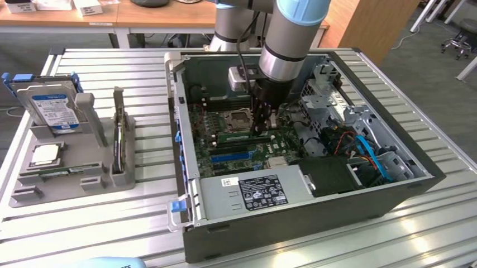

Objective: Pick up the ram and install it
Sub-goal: 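Insert the ram into the slot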

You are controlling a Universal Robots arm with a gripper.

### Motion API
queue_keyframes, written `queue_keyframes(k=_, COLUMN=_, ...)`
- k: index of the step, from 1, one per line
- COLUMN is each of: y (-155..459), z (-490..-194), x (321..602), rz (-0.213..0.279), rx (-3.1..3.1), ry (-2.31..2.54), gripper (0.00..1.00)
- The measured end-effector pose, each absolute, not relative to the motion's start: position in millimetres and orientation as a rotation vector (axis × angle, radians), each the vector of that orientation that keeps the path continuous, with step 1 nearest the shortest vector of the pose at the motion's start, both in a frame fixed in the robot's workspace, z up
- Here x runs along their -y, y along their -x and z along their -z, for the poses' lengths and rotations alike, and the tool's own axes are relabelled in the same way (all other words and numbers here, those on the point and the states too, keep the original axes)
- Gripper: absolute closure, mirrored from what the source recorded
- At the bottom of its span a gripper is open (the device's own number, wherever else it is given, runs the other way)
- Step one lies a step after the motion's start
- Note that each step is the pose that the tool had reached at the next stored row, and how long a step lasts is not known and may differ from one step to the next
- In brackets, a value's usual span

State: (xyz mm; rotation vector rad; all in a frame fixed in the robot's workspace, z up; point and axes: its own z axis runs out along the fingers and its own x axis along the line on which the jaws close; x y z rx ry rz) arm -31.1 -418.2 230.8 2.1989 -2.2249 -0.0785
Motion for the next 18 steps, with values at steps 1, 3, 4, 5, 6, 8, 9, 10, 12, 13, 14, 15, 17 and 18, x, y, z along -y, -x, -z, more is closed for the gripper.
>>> queue_keyframes(k=1, y=31.0, z=-230.5, x=417.9, rz=0.079, rx=2.225, ry=-2.199, gripper=0.88)
queue_keyframes(k=3, y=31.0, z=-230.4, x=417.7, rz=0.079, rx=2.225, ry=-2.199, gripper=0.88)
queue_keyframes(k=4, y=31.1, z=-230.4, x=417.7, rz=0.079, rx=2.225, ry=-2.199, gripper=0.88)
queue_keyframes(k=5, y=31.1, z=-230.5, x=417.7, rz=0.079, rx=2.225, ry=-2.199, gripper=0.88)
queue_keyframes(k=6, y=31.1, z=-230.5, x=417.7, rz=0.078, rx=2.225, ry=-2.199, gripper=0.88)
queue_keyframes(k=8, y=31.1, z=-230.1, x=417.5, rz=0.079, rx=2.225, ry=-2.199, gripper=0.88)
queue_keyframes(k=9, y=31.1, z=-229.6, x=417.5, rz=0.079, rx=2.224, ry=-2.200, gripper=0.88)
queue_keyframes(k=10, y=30.9, z=-229.1, x=417.5, rz=0.079, rx=2.224, ry=-2.200, gripper=0.88)
queue_keyframes(k=12, y=30.8, z=-229.0, x=417.5, rz=0.078, rx=2.224, ry=-2.200, gripper=0.88)
queue_keyframes(k=13, y=30.8, z=-228.8, x=417.5, rz=0.078, rx=2.224, ry=-2.200, gripper=0.88)
queue_keyframes(k=14, y=30.8, z=-228.8, x=417.4, rz=0.079, rx=2.224, ry=-2.200, gripper=0.88)
queue_keyframes(k=15, y=30.8, z=-228.7, x=417.3, rz=0.079, rx=2.224, ry=-2.200, gripper=0.88)
queue_keyframes(k=17, y=30.8, z=-228.3, x=416.9, rz=0.079, rx=2.224, ry=-2.200, gripper=0.88)
queue_keyframes(k=18, y=30.8, z=-228.3, x=416.8, rz=0.078, rx=2.224, ry=-2.200, gripper=0.88)
